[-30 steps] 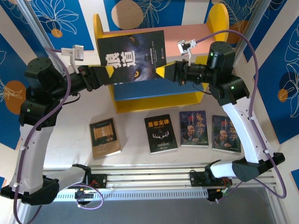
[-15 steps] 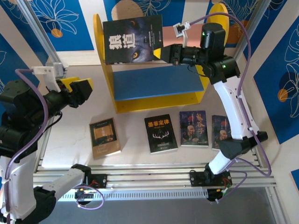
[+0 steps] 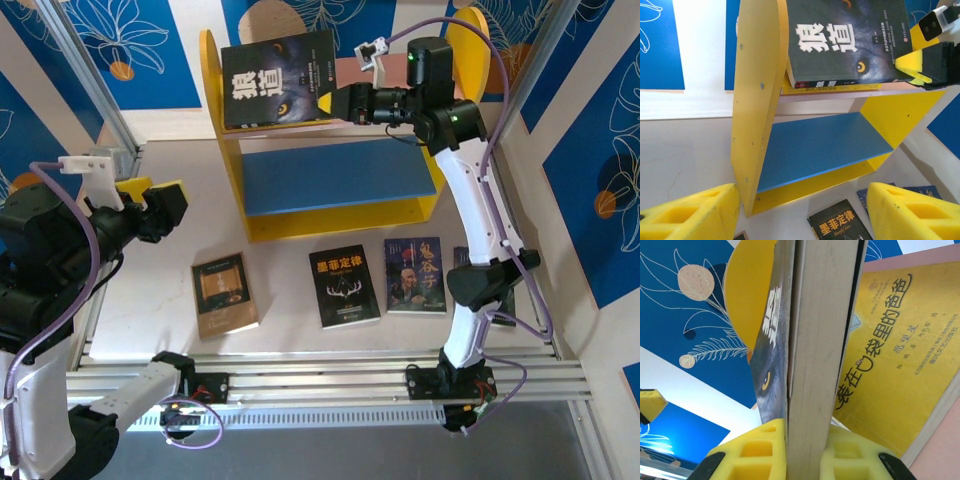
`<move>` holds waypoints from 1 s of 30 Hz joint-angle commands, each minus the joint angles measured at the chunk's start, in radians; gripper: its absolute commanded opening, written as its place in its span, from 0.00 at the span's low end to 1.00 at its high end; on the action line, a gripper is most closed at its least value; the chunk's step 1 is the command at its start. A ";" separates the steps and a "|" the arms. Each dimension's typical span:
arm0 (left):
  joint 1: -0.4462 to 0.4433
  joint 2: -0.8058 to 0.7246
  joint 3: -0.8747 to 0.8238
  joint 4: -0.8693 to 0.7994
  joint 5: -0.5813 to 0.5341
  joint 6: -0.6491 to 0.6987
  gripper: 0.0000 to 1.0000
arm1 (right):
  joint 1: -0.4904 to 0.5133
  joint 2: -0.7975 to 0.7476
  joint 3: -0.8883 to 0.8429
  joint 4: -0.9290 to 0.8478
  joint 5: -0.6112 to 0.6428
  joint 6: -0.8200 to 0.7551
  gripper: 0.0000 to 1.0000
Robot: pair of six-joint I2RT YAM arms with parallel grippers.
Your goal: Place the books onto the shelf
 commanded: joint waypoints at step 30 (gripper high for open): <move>0.011 -0.018 0.001 -0.009 -0.026 0.030 0.68 | 0.018 0.126 0.212 -0.099 -0.018 -0.028 0.16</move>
